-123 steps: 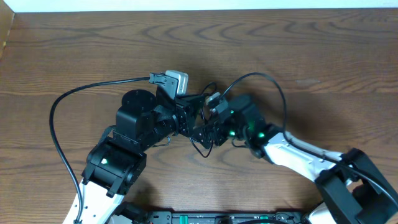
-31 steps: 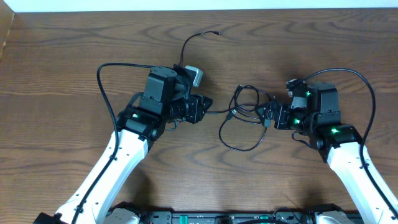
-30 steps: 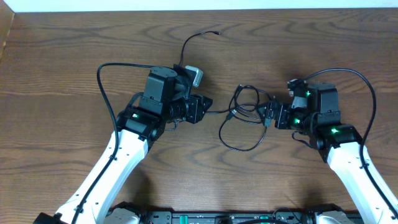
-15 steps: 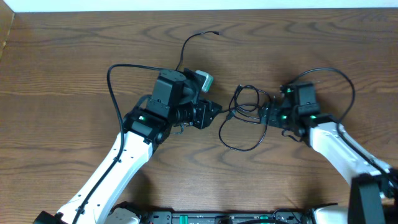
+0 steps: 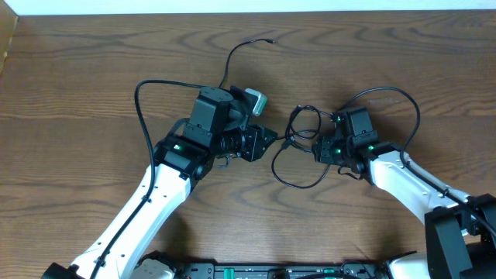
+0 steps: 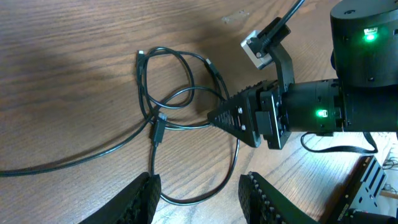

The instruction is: Untangle cables

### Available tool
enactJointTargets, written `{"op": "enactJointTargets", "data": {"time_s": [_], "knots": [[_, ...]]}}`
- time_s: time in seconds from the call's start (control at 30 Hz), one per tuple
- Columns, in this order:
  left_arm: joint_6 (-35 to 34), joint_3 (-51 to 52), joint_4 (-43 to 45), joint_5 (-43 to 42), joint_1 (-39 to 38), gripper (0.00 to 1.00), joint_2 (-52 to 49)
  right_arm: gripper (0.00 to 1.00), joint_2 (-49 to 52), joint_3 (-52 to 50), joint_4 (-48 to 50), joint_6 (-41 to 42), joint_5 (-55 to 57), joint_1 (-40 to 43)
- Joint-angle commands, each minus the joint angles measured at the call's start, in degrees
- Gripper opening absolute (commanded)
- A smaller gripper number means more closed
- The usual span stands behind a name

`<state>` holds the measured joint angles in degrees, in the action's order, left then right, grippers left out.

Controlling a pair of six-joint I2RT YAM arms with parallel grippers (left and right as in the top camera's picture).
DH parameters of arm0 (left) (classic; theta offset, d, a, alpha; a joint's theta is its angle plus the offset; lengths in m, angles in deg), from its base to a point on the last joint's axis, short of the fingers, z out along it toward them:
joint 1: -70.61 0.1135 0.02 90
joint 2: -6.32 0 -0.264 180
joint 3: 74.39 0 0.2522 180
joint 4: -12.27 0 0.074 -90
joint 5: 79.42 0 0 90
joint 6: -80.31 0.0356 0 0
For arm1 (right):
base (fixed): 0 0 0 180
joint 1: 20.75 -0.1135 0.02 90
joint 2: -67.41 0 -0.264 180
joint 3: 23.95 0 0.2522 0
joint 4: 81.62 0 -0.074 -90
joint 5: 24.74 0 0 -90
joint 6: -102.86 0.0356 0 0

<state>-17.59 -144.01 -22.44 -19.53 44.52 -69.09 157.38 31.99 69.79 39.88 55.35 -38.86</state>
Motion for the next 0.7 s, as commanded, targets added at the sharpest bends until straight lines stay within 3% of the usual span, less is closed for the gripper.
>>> {"op": "enactJointTargets", "data": {"time_s": [0.0, 0.27, 0.4, 0.5, 0.67], "knots": [[-0.5, -0.6, -0.9, -0.8, -0.1, 0.46, 0.7, 0.46, 1.3, 0.8, -1.0, 0.6, 1.0, -1.1], [-0.5, -0.6, -2.1, -0.8, -0.1, 0.46, 0.7, 0.38, 2.6, 0.4, -2.6, 0.8, 1.0, -1.2], [-0.5, -0.6, -2.5, -0.8, -0.1, 0.46, 0.7, 0.22, 2.6, 0.4, -2.8, 0.8, 0.7, -1.6], [-0.5, -0.6, -2.6, -0.8, -0.1, 0.46, 0.7, 0.03, 2.6, 0.4, -4.0, 0.9, 0.5, -1.9], [-0.5, -0.6, -2.6, -0.8, -0.1, 0.46, 0.7, 0.01, 2.6, 0.4, -6.8, 0.7, 0.2, -3.1]]}}
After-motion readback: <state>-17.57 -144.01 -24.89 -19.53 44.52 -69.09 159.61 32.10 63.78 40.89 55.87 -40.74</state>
